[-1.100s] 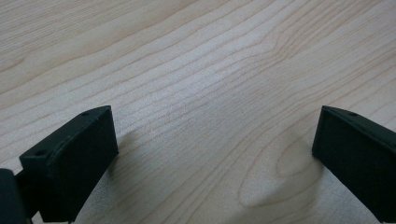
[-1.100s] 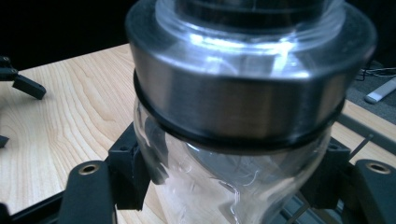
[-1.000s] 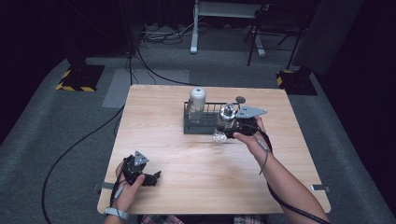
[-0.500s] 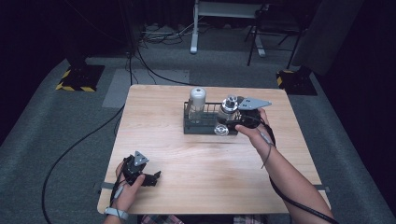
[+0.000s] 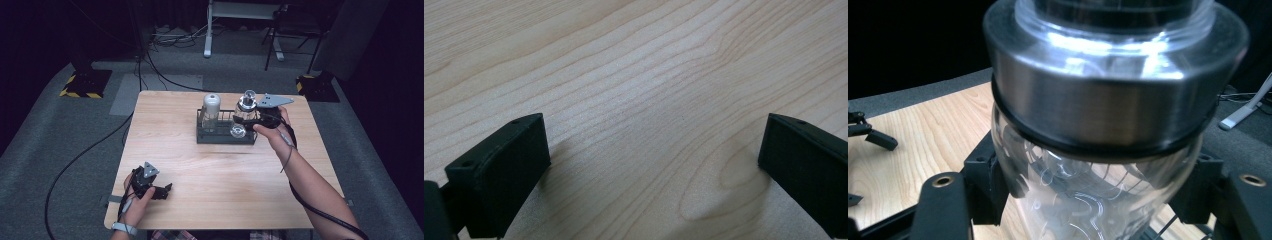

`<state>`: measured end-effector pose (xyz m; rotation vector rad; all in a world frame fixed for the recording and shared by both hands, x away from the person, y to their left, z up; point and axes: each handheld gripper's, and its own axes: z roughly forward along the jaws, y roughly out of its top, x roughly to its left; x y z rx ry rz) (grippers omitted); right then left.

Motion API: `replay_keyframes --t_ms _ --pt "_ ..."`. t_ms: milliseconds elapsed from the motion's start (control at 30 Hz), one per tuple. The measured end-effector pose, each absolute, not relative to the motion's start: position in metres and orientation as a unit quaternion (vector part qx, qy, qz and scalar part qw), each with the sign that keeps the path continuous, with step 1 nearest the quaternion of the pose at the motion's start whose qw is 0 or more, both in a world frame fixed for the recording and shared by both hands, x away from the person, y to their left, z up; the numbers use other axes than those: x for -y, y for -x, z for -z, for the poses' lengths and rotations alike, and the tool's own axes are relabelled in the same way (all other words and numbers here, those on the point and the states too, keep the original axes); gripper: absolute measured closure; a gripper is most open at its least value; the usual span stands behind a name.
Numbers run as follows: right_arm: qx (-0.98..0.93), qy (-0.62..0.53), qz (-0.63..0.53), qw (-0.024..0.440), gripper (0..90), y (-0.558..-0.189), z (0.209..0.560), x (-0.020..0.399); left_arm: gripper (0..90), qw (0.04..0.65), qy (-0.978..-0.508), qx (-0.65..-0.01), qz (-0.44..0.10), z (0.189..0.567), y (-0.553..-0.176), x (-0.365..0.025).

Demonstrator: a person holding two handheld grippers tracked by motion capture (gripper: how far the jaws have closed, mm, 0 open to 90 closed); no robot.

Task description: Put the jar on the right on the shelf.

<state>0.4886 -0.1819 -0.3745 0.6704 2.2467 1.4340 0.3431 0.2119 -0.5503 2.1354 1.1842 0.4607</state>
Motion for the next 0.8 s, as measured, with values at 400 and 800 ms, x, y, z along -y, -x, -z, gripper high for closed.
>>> replay_keyframes --t_ms 400,800 --pt "-0.798 -0.246 -0.51 0.206 31.6 -0.499 0.362 0.184 0.0 0.322 -0.814 -0.451 -0.176 0.55 -0.343 -0.212" --pt "-0.796 -0.255 -0.505 0.217 31.6 -0.512 0.357 0.184 0.0 0.321 -0.813 -0.453 -0.175 0.55 -0.342 -0.212"
